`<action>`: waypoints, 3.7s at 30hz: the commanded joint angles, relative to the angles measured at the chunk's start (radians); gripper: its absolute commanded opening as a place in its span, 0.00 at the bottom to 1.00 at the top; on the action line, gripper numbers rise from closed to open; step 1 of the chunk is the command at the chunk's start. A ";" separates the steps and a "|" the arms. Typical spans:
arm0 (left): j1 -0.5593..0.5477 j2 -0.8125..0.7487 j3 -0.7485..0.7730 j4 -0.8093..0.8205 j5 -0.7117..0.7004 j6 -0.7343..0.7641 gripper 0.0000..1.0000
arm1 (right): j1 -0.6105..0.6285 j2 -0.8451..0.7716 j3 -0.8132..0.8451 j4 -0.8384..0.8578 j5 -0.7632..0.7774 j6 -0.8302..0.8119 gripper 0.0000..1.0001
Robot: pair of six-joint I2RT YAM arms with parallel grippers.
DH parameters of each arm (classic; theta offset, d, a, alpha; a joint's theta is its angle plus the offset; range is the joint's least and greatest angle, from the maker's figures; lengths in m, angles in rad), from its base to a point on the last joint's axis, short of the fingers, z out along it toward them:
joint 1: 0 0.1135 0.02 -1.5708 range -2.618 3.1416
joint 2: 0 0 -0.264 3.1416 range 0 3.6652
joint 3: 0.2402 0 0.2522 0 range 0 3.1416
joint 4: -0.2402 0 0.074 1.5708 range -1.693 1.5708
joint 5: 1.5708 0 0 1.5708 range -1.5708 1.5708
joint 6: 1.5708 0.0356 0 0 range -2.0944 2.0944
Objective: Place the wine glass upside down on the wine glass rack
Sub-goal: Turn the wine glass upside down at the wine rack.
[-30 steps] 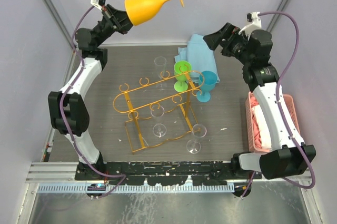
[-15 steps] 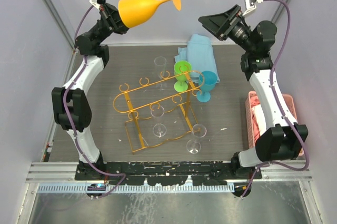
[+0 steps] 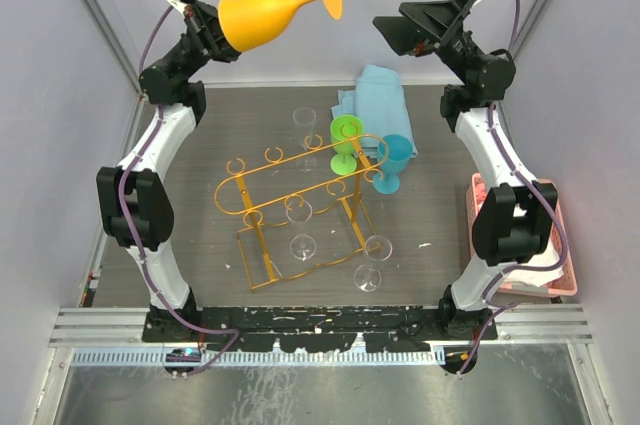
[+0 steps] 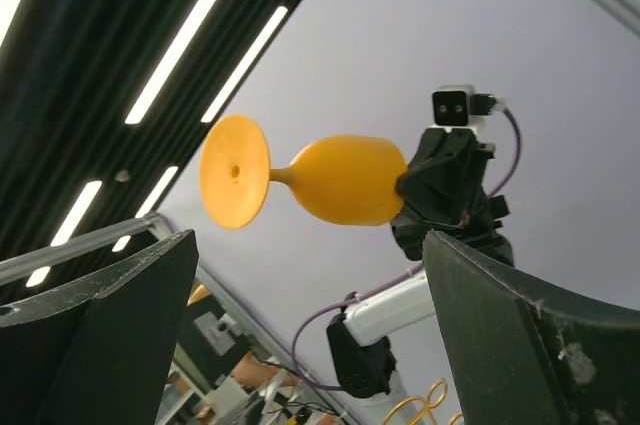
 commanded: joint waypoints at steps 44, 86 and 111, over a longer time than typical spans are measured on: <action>-0.088 -0.174 -0.026 0.057 -0.004 -0.021 0.00 | 0.270 -0.049 0.121 0.324 0.141 0.379 0.72; -0.088 -0.182 -0.018 0.057 0.001 -0.018 0.00 | 0.355 -0.055 0.189 0.202 0.143 0.287 0.38; -0.088 -0.182 -0.030 0.057 -0.014 -0.019 0.02 | 0.357 -0.059 0.179 0.196 0.168 0.276 0.01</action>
